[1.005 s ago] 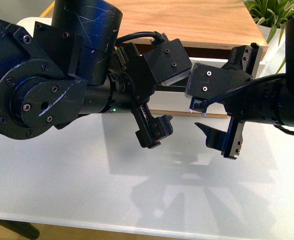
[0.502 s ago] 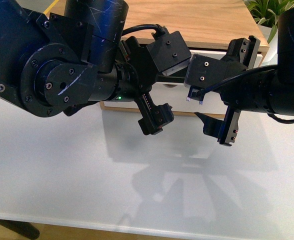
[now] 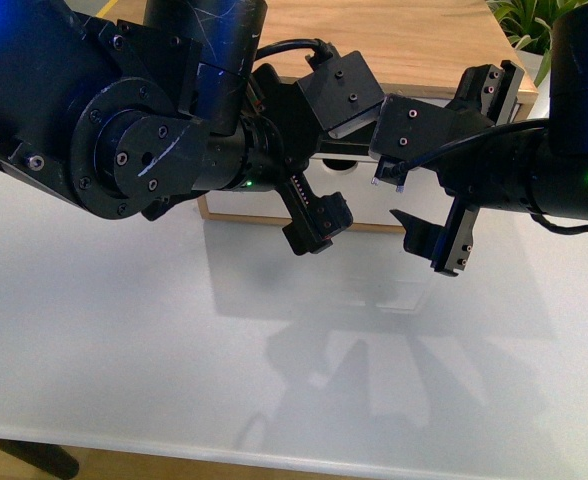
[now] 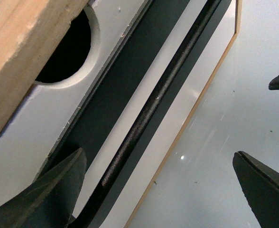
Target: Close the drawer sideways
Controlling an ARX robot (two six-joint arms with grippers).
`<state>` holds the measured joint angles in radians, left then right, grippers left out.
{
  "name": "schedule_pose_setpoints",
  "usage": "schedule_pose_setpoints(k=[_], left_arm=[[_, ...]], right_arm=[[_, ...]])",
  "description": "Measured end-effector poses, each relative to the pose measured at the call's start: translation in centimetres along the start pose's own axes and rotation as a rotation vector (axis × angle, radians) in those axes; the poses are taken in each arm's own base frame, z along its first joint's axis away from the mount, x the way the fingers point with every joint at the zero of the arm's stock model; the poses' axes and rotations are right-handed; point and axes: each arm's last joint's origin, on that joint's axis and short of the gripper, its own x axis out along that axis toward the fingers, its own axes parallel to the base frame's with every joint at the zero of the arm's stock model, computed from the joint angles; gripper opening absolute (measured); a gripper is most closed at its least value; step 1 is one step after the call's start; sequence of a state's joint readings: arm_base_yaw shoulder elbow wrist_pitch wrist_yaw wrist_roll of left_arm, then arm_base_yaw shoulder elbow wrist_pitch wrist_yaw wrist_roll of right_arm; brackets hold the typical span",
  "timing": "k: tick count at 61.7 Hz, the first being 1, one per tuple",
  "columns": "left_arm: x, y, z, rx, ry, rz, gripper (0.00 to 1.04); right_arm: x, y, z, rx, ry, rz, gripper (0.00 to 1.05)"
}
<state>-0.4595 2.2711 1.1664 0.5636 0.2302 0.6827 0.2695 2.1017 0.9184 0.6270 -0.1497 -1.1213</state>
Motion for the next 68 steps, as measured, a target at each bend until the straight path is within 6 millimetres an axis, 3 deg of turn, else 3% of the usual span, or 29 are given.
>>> schedule_pose_setpoints(k=[13,32,45,54,64,68], left_arm=[[-0.9,-0.3,0.1,-0.003,-0.004,-0.013,0.96],[-5.2,-0.2,1.6,-0.107,-0.098,0.042,0.96],[-10.9,1.2,2.6,-0.285,-0.193,0.169,0.96],[-14.9,1.8,1.5,-0.444,-0.222,0.278,0.96],[-18.9,1.6,0.0,-0.645,-0.234,0.369,0.96],[-20.9,0.9,0.0,-0.684,-0.246,0.414,0.96]], right_arm=[[-0.9,0.4,0.0,0.02,-0.018,0.013,0.96],[-4.8,0.2,0.3,0.103,-0.072,-0.023,0.96],[-10.1,-0.7,-0.8,0.302,-0.104,-0.132,0.96],[-14.4,-0.4,-2.1,0.483,-0.094,-0.249,0.96],[-18.4,0.8,-2.1,0.611,-0.071,-0.358,0.96],[-20.9,1.1,-1.6,0.773,-0.11,-0.582,0.84]])
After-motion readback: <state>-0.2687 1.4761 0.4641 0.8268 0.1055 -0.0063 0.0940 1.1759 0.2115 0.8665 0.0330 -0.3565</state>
